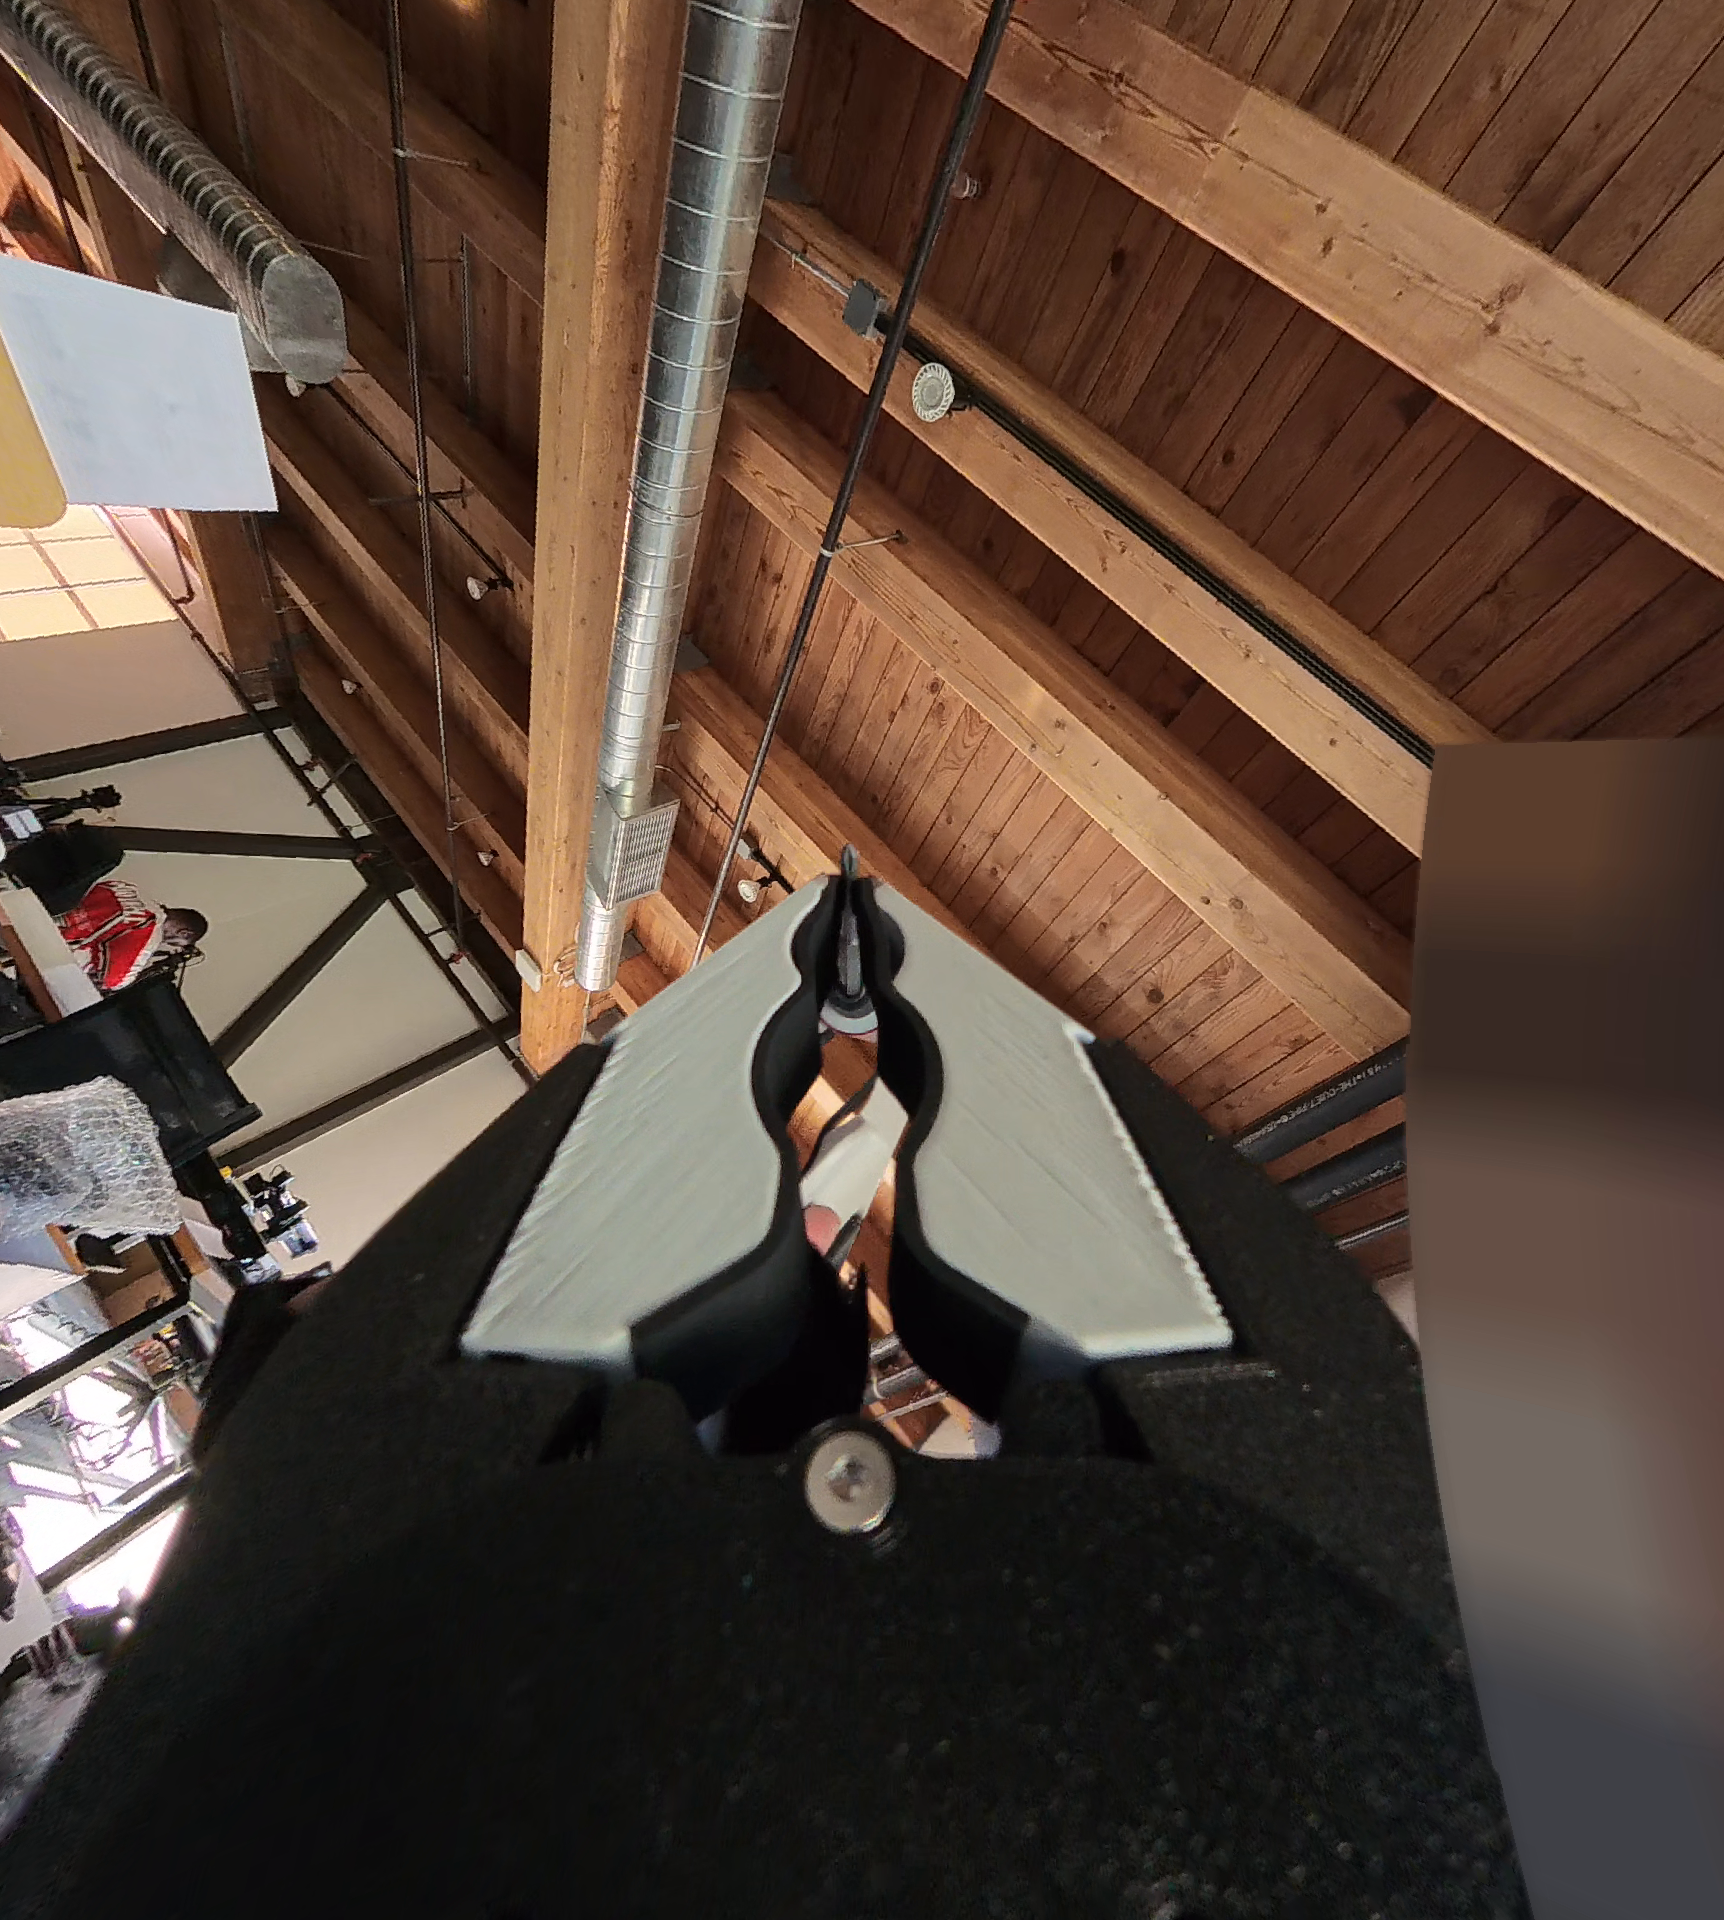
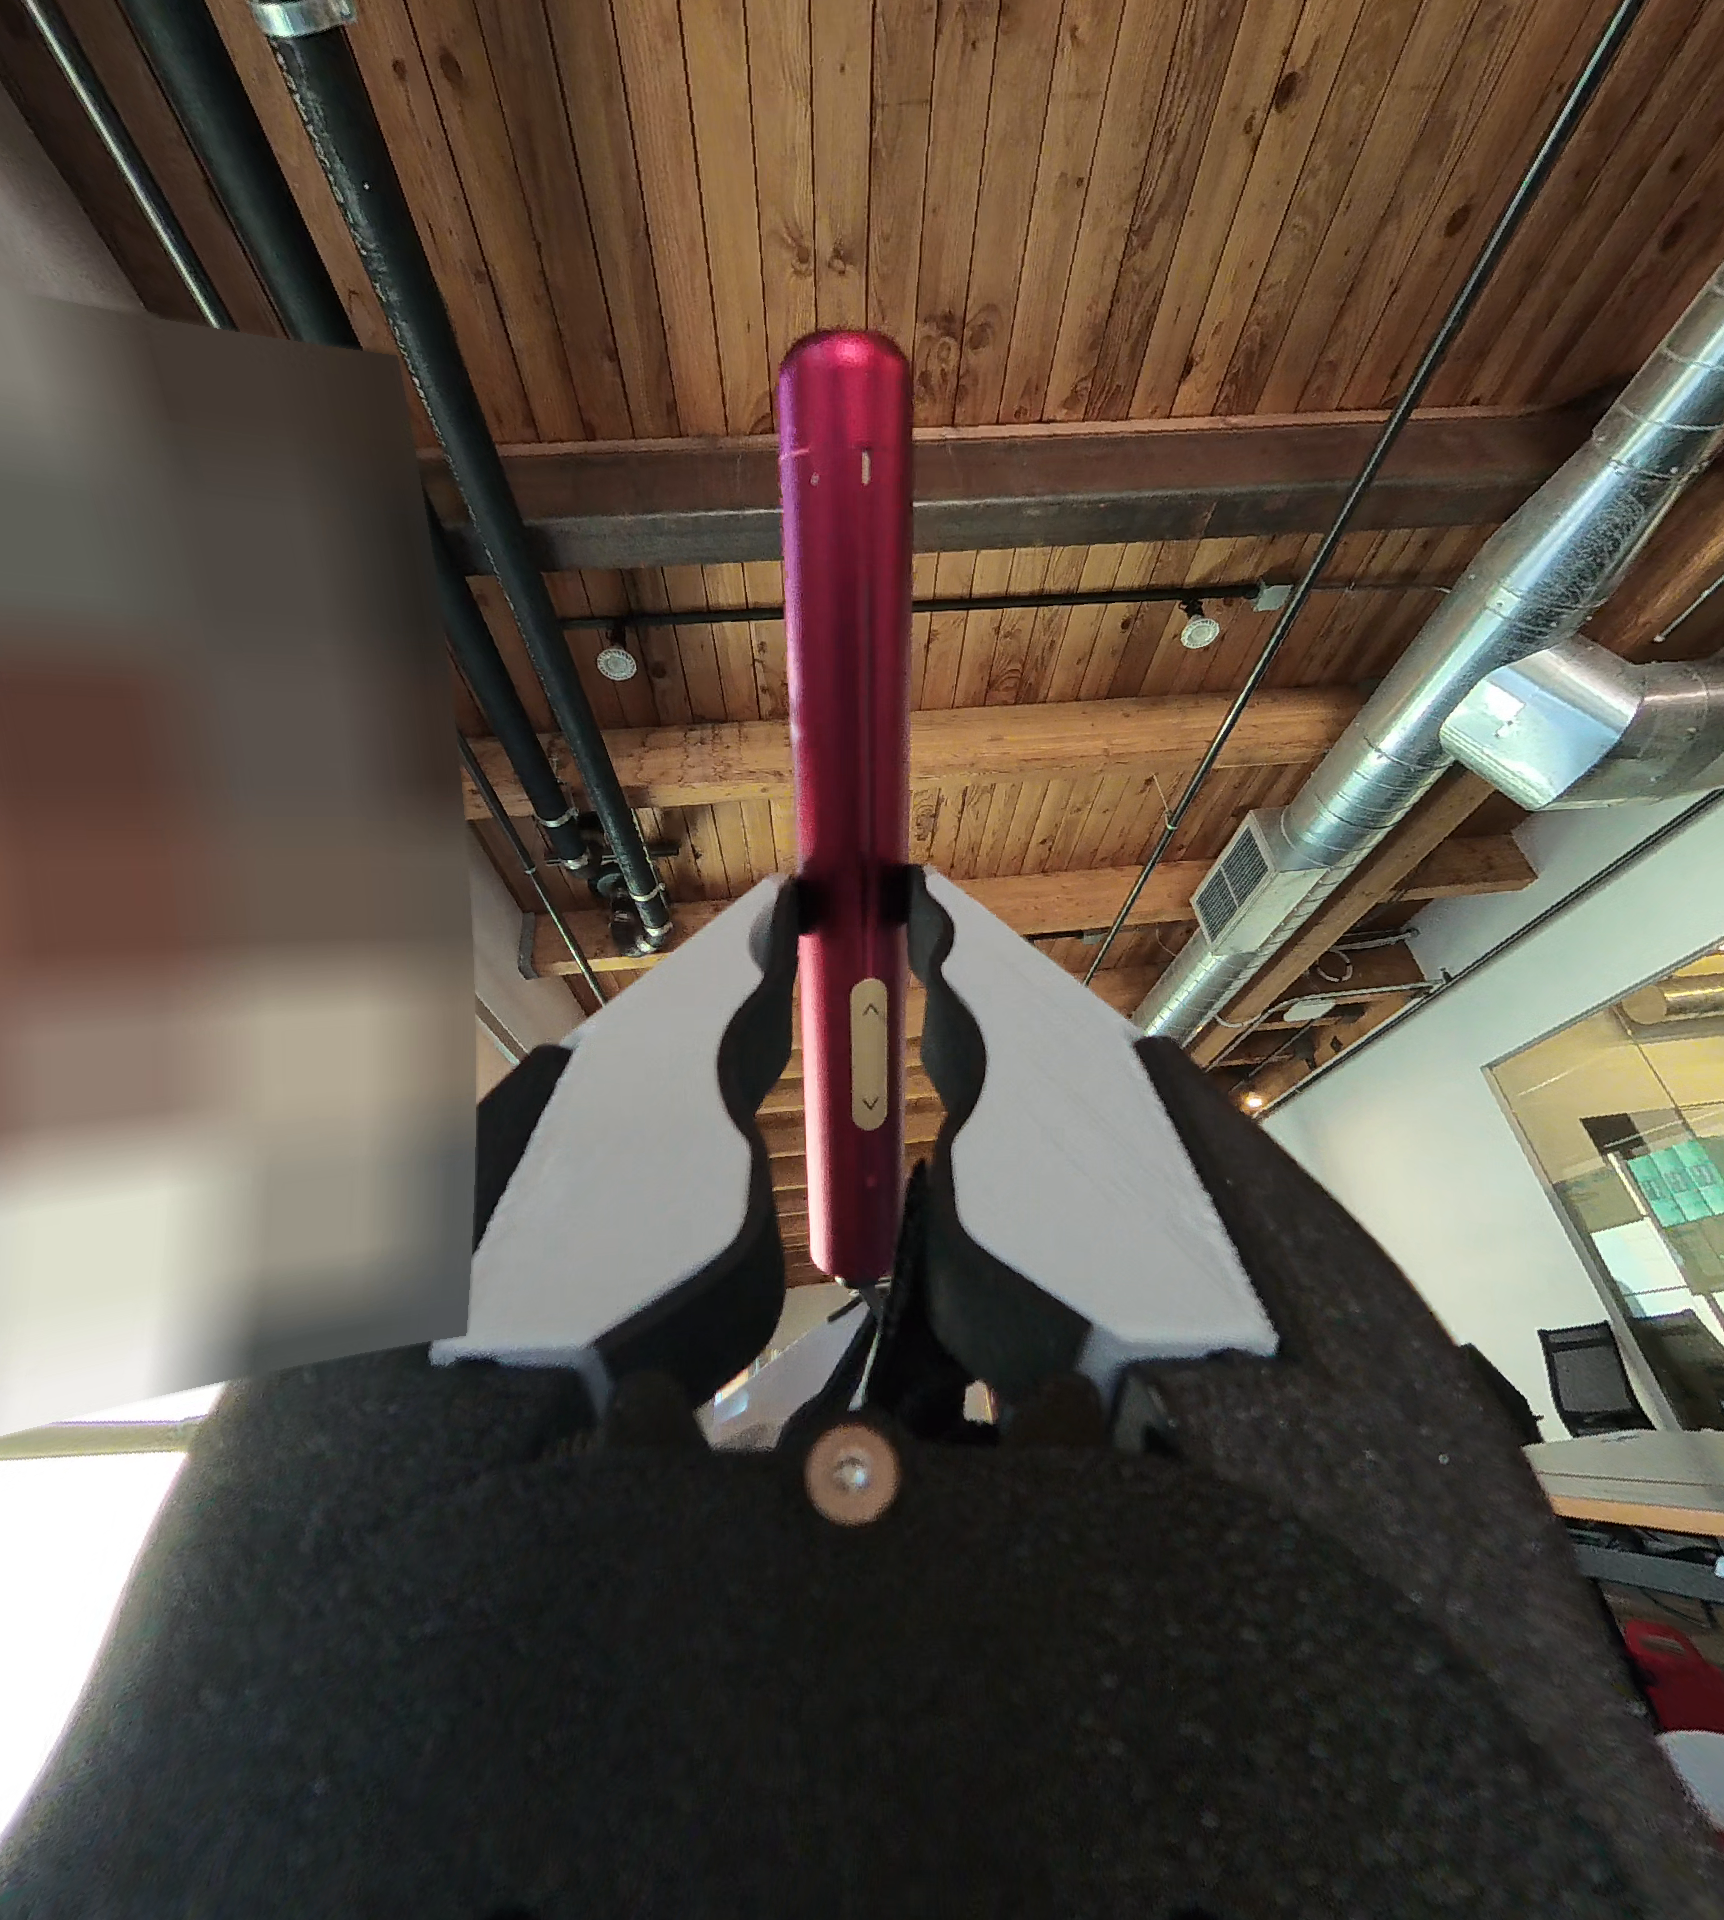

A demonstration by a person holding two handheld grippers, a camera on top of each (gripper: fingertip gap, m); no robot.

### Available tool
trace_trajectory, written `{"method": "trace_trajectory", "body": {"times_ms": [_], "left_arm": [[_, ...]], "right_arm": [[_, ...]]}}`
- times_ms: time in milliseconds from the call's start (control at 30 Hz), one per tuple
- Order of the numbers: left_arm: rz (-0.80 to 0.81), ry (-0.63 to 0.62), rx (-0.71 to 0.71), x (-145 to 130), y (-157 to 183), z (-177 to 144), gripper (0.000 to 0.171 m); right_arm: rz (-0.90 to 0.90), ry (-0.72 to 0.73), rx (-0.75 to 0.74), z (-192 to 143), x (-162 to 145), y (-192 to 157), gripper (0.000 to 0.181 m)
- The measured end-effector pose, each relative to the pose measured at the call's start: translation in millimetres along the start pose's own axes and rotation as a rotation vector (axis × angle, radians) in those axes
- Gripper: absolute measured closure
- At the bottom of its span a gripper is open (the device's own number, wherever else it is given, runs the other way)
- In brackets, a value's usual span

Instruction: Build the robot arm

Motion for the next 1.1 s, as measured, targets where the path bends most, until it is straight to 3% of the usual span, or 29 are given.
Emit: {"method": "trace_trajectory", "body": {"times_ms": [233,500,667,833,933,1033,1100], "left_arm": [[-0.047,0.042,-0.025,-3,1,0,0.170],[-0.087,0.072,-0.051,0,7,8,0.171],[-0.080,0.014,-0.024,-5,5,9,0.171],[0.037,-0.073,0.043,0,6,-4,0.171],[0.325,-0.330,0.164,8,9,-17,0.171],[0.599,-0.663,0.332,19,11,-45,0.171],[0.711,-0.822,0.426,25,13,-69,0.170]], "right_arm": [[-0.027,0.011,0.018,-2,-1,-5,0.163],[-0.197,0.022,0.054,-13,-8,-23,0.163],[-0.209,0.005,0.065,-8,-2,-25,0.163],[-0.156,-0.093,0.032,-1,17,-20,0.163],[-0.145,-0.348,-0.046,3,21,-7,0.163],[-0.315,-0.836,-0.190,-19,17,20,0.163],[-0.502,-1.273,-0.330,-60,10,47,0.162]]}}
Point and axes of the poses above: each gripper's, where its closed fingertips meet, z out along the fingers, x out of its top, y = z × x across the jaws, the point moved 6 cm from there along -z, back along the fingers, and after that the axes turned 15 degrees about -x, right-handed, at the moved point
